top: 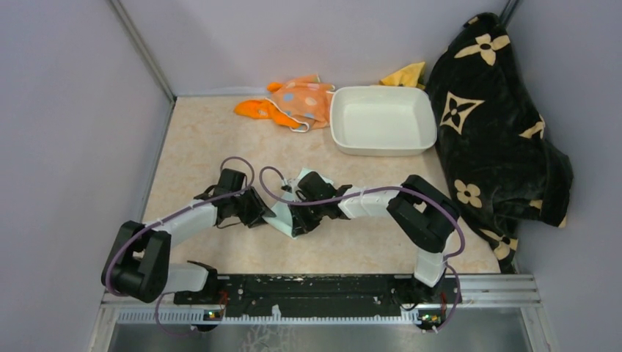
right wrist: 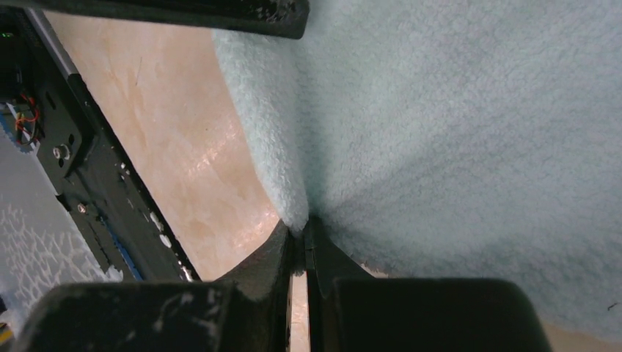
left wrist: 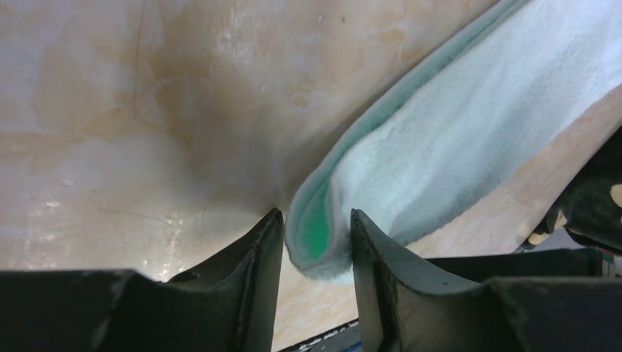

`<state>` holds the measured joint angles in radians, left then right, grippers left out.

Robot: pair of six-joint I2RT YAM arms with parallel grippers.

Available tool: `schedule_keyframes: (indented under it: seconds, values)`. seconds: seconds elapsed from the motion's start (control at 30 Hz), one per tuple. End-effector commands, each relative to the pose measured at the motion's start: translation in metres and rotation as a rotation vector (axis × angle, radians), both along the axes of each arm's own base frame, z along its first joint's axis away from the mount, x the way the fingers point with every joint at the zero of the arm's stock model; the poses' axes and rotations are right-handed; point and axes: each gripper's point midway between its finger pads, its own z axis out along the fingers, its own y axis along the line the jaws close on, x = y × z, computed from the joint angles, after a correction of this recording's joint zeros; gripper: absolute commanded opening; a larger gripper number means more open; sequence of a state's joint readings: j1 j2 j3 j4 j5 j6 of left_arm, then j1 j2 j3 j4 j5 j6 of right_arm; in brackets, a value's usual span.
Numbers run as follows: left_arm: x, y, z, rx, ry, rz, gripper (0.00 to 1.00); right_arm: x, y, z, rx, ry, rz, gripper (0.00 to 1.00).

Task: Roll the towels
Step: Roll the towel at the center of the board.

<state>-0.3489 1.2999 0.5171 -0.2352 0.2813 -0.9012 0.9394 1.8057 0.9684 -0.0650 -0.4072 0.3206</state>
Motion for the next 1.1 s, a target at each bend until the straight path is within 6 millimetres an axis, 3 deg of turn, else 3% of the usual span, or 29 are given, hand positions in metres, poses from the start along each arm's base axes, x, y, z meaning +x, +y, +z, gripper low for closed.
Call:
schedule_keyframes:
  seconds: [0.0,0.13,0.23,0.43,0.5,0.73,1.07]
  values:
    - [0.026,0.000,0.008,0.039,-0.081,0.011,0.42,-0.005,0.008,0.018,0.084,0.008,0.020,0.00]
    - [0.026,-0.001,0.005,0.046,-0.069,0.001,0.33,-0.004,0.008,0.020,0.104,0.039,0.008,0.00]
    - [0.026,0.004,0.008,0.071,-0.084,0.002,0.33,-0.001,0.006,0.021,0.122,0.067,-0.007,0.00]
    - [0.018,0.013,0.017,0.107,-0.118,-0.015,0.58,0.005,0.005,0.029,0.224,0.219,-0.031,0.00]
    - [0.013,0.017,0.019,0.119,-0.129,-0.023,0.63,0.009,0.004,0.031,0.252,0.265,-0.045,0.01]
    - [-0.005,0.024,0.026,0.097,-0.187,-0.037,0.67,0.020,-0.005,0.022,0.257,0.387,-0.080,0.01]
    - [-0.005,0.000,0.032,-0.045,-0.233,-0.090,0.68,0.029,-0.015,0.003,0.218,0.459,-0.113,0.02]
